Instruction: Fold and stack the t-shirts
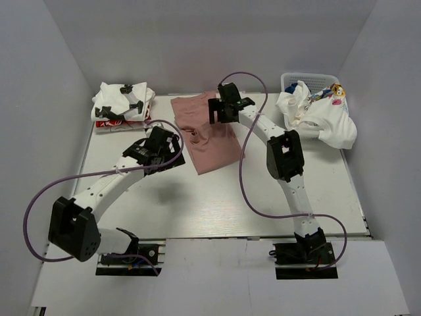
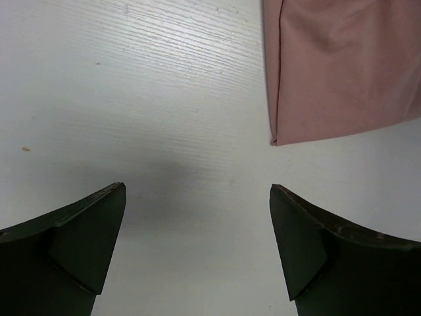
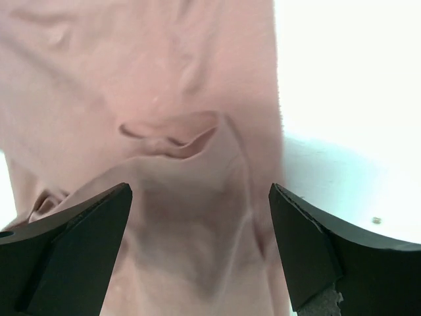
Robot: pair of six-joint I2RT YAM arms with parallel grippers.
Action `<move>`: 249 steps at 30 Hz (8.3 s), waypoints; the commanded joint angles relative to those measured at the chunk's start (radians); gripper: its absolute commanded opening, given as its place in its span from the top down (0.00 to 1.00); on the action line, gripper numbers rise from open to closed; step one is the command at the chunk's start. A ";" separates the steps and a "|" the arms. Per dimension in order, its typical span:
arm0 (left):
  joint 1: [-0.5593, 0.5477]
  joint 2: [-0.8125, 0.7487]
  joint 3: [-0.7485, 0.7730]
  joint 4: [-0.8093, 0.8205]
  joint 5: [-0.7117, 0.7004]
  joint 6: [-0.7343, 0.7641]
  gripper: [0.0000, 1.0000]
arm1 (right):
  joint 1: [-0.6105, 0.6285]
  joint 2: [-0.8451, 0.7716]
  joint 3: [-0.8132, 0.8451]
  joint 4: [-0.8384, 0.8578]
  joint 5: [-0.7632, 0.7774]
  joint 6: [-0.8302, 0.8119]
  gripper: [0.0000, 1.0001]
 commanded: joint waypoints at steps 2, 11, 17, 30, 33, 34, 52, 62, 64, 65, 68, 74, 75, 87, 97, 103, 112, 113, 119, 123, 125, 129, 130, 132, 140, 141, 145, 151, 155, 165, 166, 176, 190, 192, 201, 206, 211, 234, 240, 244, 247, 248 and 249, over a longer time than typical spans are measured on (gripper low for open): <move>-0.013 0.076 0.037 0.083 0.081 0.069 0.00 | -0.031 -0.086 0.035 0.037 0.016 0.045 0.10; -0.056 0.326 0.125 0.234 0.344 0.289 0.05 | -0.115 -0.456 -0.612 0.023 -0.219 0.066 0.10; -0.065 0.496 0.212 0.199 0.388 0.334 0.24 | -0.147 -0.575 -0.778 0.071 -0.323 0.057 0.10; -0.065 0.645 0.275 0.213 0.390 0.324 0.59 | -0.181 -0.572 -0.885 0.103 -0.323 0.056 0.10; -0.065 0.670 0.300 0.204 0.390 0.324 0.77 | -0.183 -0.554 -0.900 0.122 -0.337 0.042 0.10; -0.065 0.670 0.300 0.204 0.390 0.324 0.84 | -0.181 -0.551 -0.893 0.119 -0.337 0.045 0.10; -0.103 0.417 0.094 0.238 0.450 0.271 1.00 | -0.169 -0.614 -1.060 0.241 -0.441 0.069 1.00; -0.229 -0.081 -0.147 0.153 0.635 0.134 1.00 | -0.102 -1.284 -1.428 0.078 -0.313 0.166 1.00; -0.242 -0.129 -0.147 0.141 0.644 0.122 1.00 | -0.088 -1.364 -1.418 0.028 -0.313 0.171 1.00; -0.242 -0.148 -0.147 0.126 0.645 0.107 1.00 | -0.078 -1.385 -1.399 0.013 -0.308 0.174 1.00; -0.252 -0.169 -0.093 0.097 0.635 0.091 1.00 | -0.068 -1.430 -1.322 -0.024 -0.326 0.171 1.00; -0.262 -0.199 0.058 0.037 0.469 0.078 1.00 | -0.060 -1.301 -1.129 -0.020 -0.331 0.174 1.00; -0.262 -0.199 0.076 -0.004 0.392 0.077 1.00 | -0.058 -1.287 -1.097 -0.012 -0.332 0.183 1.00; -0.205 -0.087 0.191 -0.154 0.036 -0.047 1.00 | -0.035 -0.933 -0.730 -0.053 -0.366 0.125 1.00; -0.090 0.061 0.209 -0.092 0.063 -0.025 1.00 | -0.015 -0.766 -0.629 -0.073 -0.363 0.016 1.00; -0.056 0.047 0.163 -0.046 0.095 0.022 1.00 | -0.005 -0.803 -0.833 0.066 -0.464 -0.133 0.67; -0.004 0.182 0.163 -0.022 0.158 0.056 1.00 | 0.003 -0.528 -0.631 0.067 -0.498 -0.306 0.50; -0.004 0.220 0.183 -0.022 0.158 0.056 1.00 | 0.005 -0.514 -0.620 0.063 -0.497 -0.332 0.50; 0.062 0.367 0.289 -0.032 0.168 0.047 1.00 | 0.023 -0.399 -0.569 0.048 -0.435 -0.467 0.50; 0.082 0.427 0.309 -0.043 0.217 0.047 1.00 | 0.043 -0.341 -0.494 -0.036 -0.434 -0.546 0.50; 0.093 0.427 0.309 -0.034 0.217 0.057 1.00 | 0.054 -0.330 -0.494 -0.042 -0.429 -0.572 0.50; 0.093 0.427 0.309 -0.025 0.237 0.076 0.87 | 0.061 -0.325 -0.485 -0.052 -0.414 -0.590 0.50; 0.093 0.427 0.309 -0.025 0.237 0.085 0.63 | 0.066 -0.329 -0.489 -0.049 -0.397 -0.575 0.50; 0.093 0.398 0.295 -0.034 0.224 0.099 0.00 | 0.070 -0.370 -0.541 -0.001 -0.354 -0.558 0.43; 0.102 0.109 0.047 0.272 0.224 0.290 0.00 | 0.063 -0.560 -0.657 0.119 -0.245 -0.230 0.30; 0.102 0.108 0.027 0.294 0.235 0.306 0.00 | 0.063 -0.586 -0.650 0.111 -0.237 -0.192 0.28; 0.102 0.162 -0.012 0.347 0.296 0.398 0.00 | 0.057 -0.586 -0.653 0.001 -0.297 0.072 0.26; 0.111 0.295 0.011 0.347 0.316 0.432 0.12 | 0.048 -0.553 -0.646 -0.012 -0.386 0.146 0.30; 0.120 0.343 0.033 0.336 0.316 0.421 0.29 | 0.054 -0.500 -0.578 -0.133 -0.496 0.140 0.28; 0.148 0.363 0.033 0.327 0.326 0.430 0.43 | 0.003 -0.422 -0.597 -0.145 -0.666 0.010 0.25; 0.148 0.363 0.033 0.327 0.341 0.430 0.46 | -0.002 -0.404 -0.589 -0.144 -0.709 -0.015 0.25; 0.148 0.363 0.044 0.327 0.405 0.430 0.67 | -0.052 -0.201 -0.387 -0.328 -0.937 -0.207 0.20; 0.148 0.273 0.045 0.308 0.421 0.421 1.00 | -0.052 -0.316 -0.462 -0.233 -0.989 -0.230 1.00; 0.148 0.224 0.045 0.308 0.421 0.421 1.00 | -0.049 -0.381 -0.495 -0.172 -0.916 -0.196 1.00; 0.148 0.165 0.115 0.330 0.412 0.421 1.00 | -0.057 -0.597 -0.646 0.051 -0.669 -0.060 1.00; 0.148 0.275 0.178 0.316 0.340 0.430 1.00 | -0.071 -0.539 -0.577 0.065 -0.589 -0.035 1.00; 0.180 0.471 0.270 0.305 0.240 0.409 1.00 | -0.098 -0.325 -0.396 0.057 -0.495 -0.024 1.00; 0.241 0.400 0.266 0.224 0.289 0.170 0.00 | -0.101 -0.644 -0.774 0.261 -0.445 -0.115 0.10; 0.241 0.291 0.220 0.280 0.330 0.148 0.00 | -0.107 -0.769 -0.876 0.300 -0.366 -0.113 0.10; 0.241 0.321 0.244 0.281 0.339 0.160 0.00 | -0.106 -0.769 -0.882 0.304 -0.357 -0.105 0.10; 0.241 0.341 0.260 0.253 0.309 0.189 0.02 | -0.103 -0.775 -0.896 0.327 -0.363 -0.107 0.10; 0.241 0.351 0.260 0.262 0.309 0.199 0.03 | -0.106 -0.775 -0.896 0.324 -0.354 -0.102 0.10; 0.241 0.351 0.248 0.262 0.309 0.199 0.03 | -0.106 -0.778 -0.894 0.324 -0.351 -0.102 0.10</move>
